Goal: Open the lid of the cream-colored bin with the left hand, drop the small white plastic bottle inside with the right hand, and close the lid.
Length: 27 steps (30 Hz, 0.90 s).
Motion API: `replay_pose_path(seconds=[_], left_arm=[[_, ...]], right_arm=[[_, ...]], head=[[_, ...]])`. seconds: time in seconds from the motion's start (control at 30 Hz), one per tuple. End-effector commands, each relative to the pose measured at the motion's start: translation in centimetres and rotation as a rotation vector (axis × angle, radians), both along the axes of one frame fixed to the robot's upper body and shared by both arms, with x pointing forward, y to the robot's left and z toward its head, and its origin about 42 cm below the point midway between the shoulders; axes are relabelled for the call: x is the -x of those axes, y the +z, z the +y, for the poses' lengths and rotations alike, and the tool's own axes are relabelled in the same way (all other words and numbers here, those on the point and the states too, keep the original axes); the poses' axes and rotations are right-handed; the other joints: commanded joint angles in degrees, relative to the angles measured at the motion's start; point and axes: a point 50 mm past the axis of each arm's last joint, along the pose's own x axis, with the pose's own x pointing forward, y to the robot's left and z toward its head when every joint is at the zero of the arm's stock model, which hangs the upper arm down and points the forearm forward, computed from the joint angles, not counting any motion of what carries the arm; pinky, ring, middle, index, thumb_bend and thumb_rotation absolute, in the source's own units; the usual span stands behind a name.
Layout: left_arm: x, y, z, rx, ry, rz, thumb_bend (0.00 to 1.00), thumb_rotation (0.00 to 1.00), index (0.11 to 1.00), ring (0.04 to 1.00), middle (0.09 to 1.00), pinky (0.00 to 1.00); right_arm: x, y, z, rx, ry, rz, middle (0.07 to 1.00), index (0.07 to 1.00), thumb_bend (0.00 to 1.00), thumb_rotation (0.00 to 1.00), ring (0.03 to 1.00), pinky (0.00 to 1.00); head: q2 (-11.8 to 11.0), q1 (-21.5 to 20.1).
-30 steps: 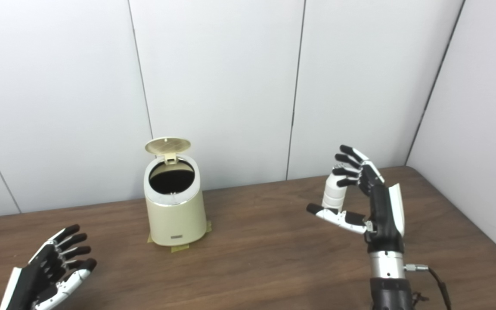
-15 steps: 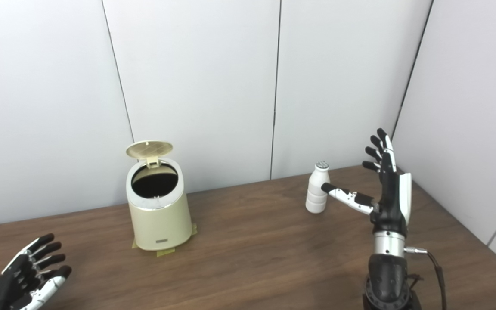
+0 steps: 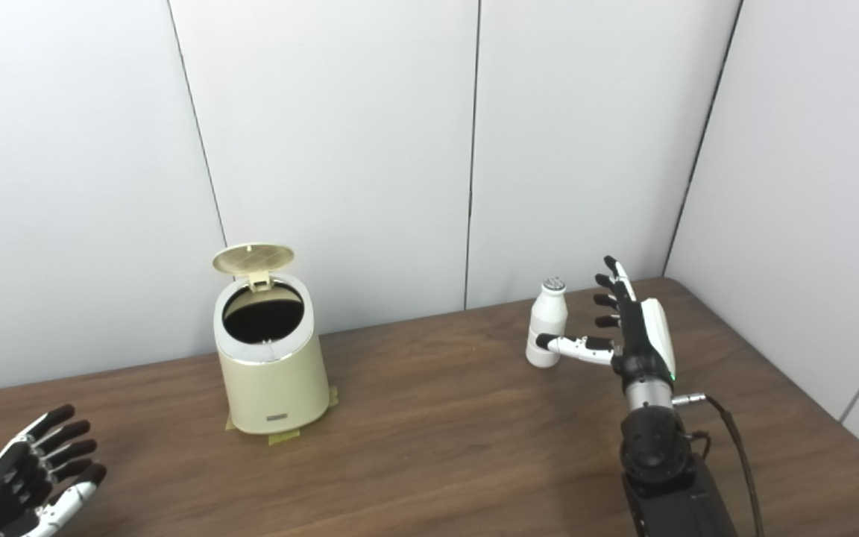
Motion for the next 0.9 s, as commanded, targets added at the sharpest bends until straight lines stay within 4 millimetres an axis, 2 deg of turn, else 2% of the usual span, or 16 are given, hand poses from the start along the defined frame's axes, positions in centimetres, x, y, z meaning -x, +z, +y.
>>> replay_pose_path(seconds=[0.0,0.23,0.53,0.87], left_arm=[[-1.3,2.5,0.0,-0.002,-0.02,-0.1,0.53,0.0,0.854,0.75,0.794,0.71],[-1.1,2.5,0.0,-0.004,-0.027,-0.105,0.53,0.0,0.845,0.742,0.789,0.7],[-1.0,2.6,-0.1,-0.001,-0.027,-0.104,0.52,0.0,0.843,0.746,0.787,0.7],[-0.8,2.5,0.0,-0.012,-0.024,-0.103,0.5,0.0,0.839,0.74,0.786,0.69]], right_arm=[[-1.6,3.2,-0.7,0.036,0.029,-0.104,0.892,0.928,0.9,0.15,0.822,0.67],[-3.0,2.6,-0.5,0.022,0.024,-0.048,0.899,0.914,0.86,0.11,0.838,0.72],[-4.0,1.8,-0.3,0.054,0.014,-0.062,0.848,0.845,0.86,0.09,0.775,0.66],[-4.4,1.0,0.5,0.078,-0.049,-0.146,0.736,0.727,0.82,0.0,0.683,0.59]], head=[[-0.05,-0.16],[-0.18,-0.57],[-0.1,-0.79],[-0.1,-0.79]])
